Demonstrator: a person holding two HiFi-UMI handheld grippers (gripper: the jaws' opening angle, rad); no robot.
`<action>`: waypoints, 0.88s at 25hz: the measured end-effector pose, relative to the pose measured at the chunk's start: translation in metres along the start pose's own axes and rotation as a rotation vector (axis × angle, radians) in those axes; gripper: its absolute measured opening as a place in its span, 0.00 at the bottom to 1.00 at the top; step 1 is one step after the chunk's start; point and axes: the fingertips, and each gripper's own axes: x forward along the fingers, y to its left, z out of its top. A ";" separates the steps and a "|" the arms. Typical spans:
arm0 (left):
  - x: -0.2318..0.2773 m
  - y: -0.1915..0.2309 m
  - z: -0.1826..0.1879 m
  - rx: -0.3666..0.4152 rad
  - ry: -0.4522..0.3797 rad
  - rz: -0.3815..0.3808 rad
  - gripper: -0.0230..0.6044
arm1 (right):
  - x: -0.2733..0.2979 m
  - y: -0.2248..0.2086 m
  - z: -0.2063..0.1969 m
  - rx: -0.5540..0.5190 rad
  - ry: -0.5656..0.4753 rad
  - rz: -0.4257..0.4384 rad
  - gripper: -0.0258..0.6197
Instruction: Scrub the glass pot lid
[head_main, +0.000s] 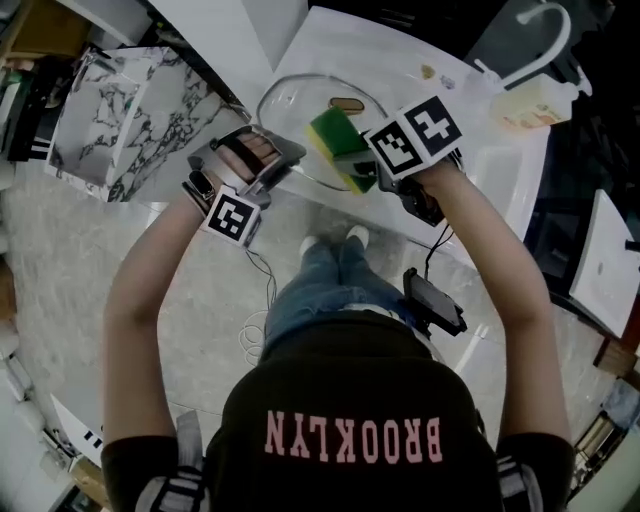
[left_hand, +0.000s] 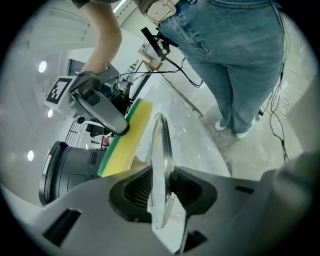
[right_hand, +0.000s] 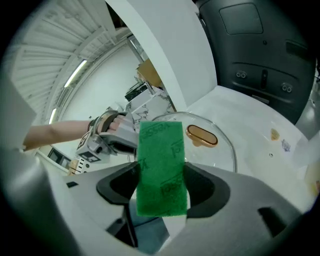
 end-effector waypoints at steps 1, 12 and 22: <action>0.000 0.000 0.001 -0.003 -0.004 -0.004 0.21 | 0.005 0.001 0.003 0.021 -0.001 -0.021 0.47; 0.000 -0.018 -0.003 0.053 0.008 -0.096 0.22 | 0.038 0.007 -0.001 0.157 0.196 -0.011 0.47; 0.002 -0.018 0.004 0.037 0.003 -0.094 0.22 | 0.032 -0.007 -0.017 0.064 0.276 0.024 0.47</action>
